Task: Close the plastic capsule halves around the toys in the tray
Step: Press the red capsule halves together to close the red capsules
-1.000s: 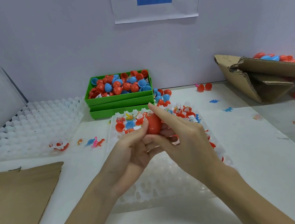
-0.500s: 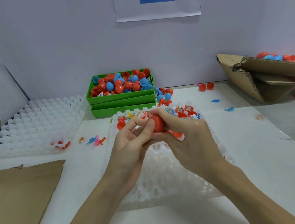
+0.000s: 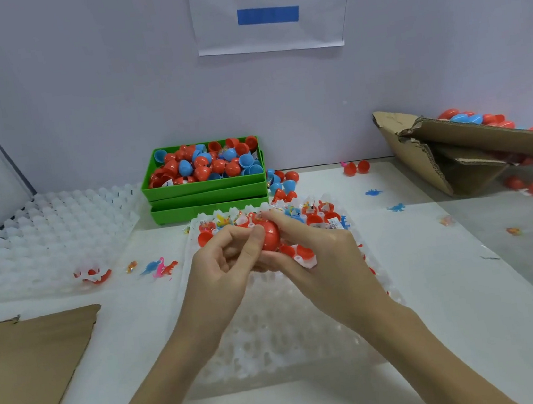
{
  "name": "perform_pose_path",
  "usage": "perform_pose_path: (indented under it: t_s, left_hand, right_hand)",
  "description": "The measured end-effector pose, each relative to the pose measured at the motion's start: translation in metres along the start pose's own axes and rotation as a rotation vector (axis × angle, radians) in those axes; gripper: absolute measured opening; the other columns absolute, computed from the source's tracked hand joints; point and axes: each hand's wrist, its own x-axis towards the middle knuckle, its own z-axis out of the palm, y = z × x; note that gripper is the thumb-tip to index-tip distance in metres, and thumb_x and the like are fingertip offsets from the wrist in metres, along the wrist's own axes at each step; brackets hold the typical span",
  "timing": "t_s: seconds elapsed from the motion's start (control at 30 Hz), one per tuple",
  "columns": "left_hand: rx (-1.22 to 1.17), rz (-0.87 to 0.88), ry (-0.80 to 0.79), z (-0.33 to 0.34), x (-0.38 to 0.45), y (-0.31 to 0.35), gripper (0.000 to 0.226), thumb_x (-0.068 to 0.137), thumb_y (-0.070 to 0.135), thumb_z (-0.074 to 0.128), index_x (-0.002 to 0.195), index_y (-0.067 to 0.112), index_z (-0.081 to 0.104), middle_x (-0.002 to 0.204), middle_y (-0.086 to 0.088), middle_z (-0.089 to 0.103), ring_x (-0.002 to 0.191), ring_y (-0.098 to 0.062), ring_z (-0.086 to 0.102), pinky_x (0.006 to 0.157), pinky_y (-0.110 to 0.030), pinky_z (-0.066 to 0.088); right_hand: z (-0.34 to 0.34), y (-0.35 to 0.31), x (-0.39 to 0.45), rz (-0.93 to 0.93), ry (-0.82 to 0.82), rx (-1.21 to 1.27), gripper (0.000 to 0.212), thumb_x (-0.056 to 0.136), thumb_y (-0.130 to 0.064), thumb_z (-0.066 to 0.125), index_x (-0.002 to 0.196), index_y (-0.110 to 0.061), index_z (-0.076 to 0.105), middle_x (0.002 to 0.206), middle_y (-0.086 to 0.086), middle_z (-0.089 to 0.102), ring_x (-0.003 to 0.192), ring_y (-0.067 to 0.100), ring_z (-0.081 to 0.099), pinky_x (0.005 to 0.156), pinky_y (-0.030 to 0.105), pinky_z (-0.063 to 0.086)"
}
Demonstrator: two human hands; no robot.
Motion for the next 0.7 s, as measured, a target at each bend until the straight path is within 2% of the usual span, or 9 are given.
perform_pose_path:
  t_s: [0.03, 0.1, 0.23, 0.3, 0.37, 0.47, 0.6, 0.7]
  left_hand:
    - [0.009, 0.002, -0.009, 0.0002, 0.0000, -0.0005, 0.032, 0.097, 0.038, 0.061, 0.107, 0.011, 0.074, 0.091, -0.006, 0.079, 0.086, -0.021, 0.077, 0.074, -0.018, 0.057]
    - [-0.036, -0.042, -0.042, -0.0008, 0.0004, -0.0008, 0.033, 0.098, 0.038, 0.059, 0.110, 0.012, 0.074, 0.095, -0.008, 0.079, 0.091, -0.024, 0.077, 0.078, -0.022, 0.059]
    - [-0.128, -0.106, -0.070, -0.0049, 0.0025, -0.0010, 0.031, 0.095, 0.036, 0.066, 0.107, 0.009, 0.074, 0.102, -0.014, 0.078, 0.097, -0.031, 0.075, 0.086, -0.030, 0.060]
    - [-0.185, -0.123, -0.072, -0.0046, 0.0025, -0.0021, 0.030, 0.094, 0.036, 0.068, 0.102, 0.007, 0.072, 0.101, -0.018, 0.077, 0.096, -0.033, 0.075, 0.088, -0.031, 0.060]
    - [-0.232, -0.133, -0.063, -0.0034, 0.0019, -0.0041, 0.026, 0.095, 0.033, 0.068, 0.101, 0.008, 0.072, 0.100, -0.022, 0.077, 0.095, -0.034, 0.076, 0.090, -0.033, 0.060]
    - [-0.325, -0.161, -0.055, -0.0026, 0.0018, -0.0054, 0.024, 0.093, 0.030, 0.070, 0.104, 0.009, 0.074, 0.106, -0.026, 0.075, 0.099, -0.035, 0.075, 0.094, -0.035, 0.060]
    - [-0.426, -0.197, -0.039, -0.0039, 0.0032, -0.0019, 0.022, 0.086, 0.030, 0.076, 0.102, 0.014, 0.079, 0.106, -0.024, 0.077, 0.097, -0.029, 0.077, 0.085, -0.029, 0.061]
    - [-0.323, -0.127, -0.004, -0.0068, 0.0045, 0.0002, 0.029, 0.079, 0.032, 0.082, 0.104, 0.016, 0.080, 0.104, -0.020, 0.078, 0.097, -0.032, 0.078, 0.082, -0.030, 0.062]
  right_hand:
    - [-0.0006, 0.0015, -0.0001, 0.010, -0.013, -0.001, 0.060, 0.088, -0.044, 0.070, 0.142, -0.020, 0.060, 0.113, -0.008, 0.076, 0.100, 0.005, 0.069, 0.094, 0.011, 0.049]
    - [-0.0013, 0.0036, 0.0001, 0.007, -0.018, 0.004, 0.060, 0.088, -0.042, 0.073, 0.142, -0.021, 0.060, 0.115, -0.009, 0.075, 0.103, 0.002, 0.067, 0.094, 0.008, 0.047]
    - [0.0020, 0.0041, 0.0005, -0.060, 0.056, 0.006, 0.053, 0.088, -0.040, 0.070, 0.136, -0.019, 0.064, 0.106, -0.014, 0.074, 0.092, -0.019, 0.057, 0.087, 0.001, 0.042]
    - [0.0046, 0.0036, 0.0002, -0.081, 0.089, 0.021, 0.045, 0.091, -0.034, 0.070, 0.133, -0.018, 0.066, 0.098, -0.012, 0.075, 0.082, -0.013, 0.058, 0.079, 0.005, 0.047]
    - [0.0066, 0.0027, 0.0006, -0.098, 0.127, 0.038, 0.040, 0.092, -0.029, 0.068, 0.130, -0.017, 0.068, 0.096, -0.007, 0.077, 0.081, -0.003, 0.061, 0.076, 0.005, 0.048]
    - [0.0071, 0.0018, 0.0019, -0.114, 0.148, 0.052, 0.040, 0.092, -0.026, 0.069, 0.130, -0.013, 0.069, 0.105, -0.007, 0.077, 0.092, -0.012, 0.062, 0.084, 0.001, 0.044]
    - [0.0045, 0.0032, -0.0008, -0.075, 0.077, 0.145, 0.048, 0.096, -0.026, 0.070, 0.142, -0.015, 0.060, 0.126, -0.010, 0.070, 0.116, 0.000, 0.065, 0.099, 0.013, 0.049]
    - [0.0047, 0.0035, -0.0002, 0.003, 0.072, 0.288, 0.036, 0.097, -0.015, 0.070, 0.132, -0.013, 0.066, 0.122, -0.009, 0.073, 0.113, 0.003, 0.068, 0.097, 0.026, 0.056]
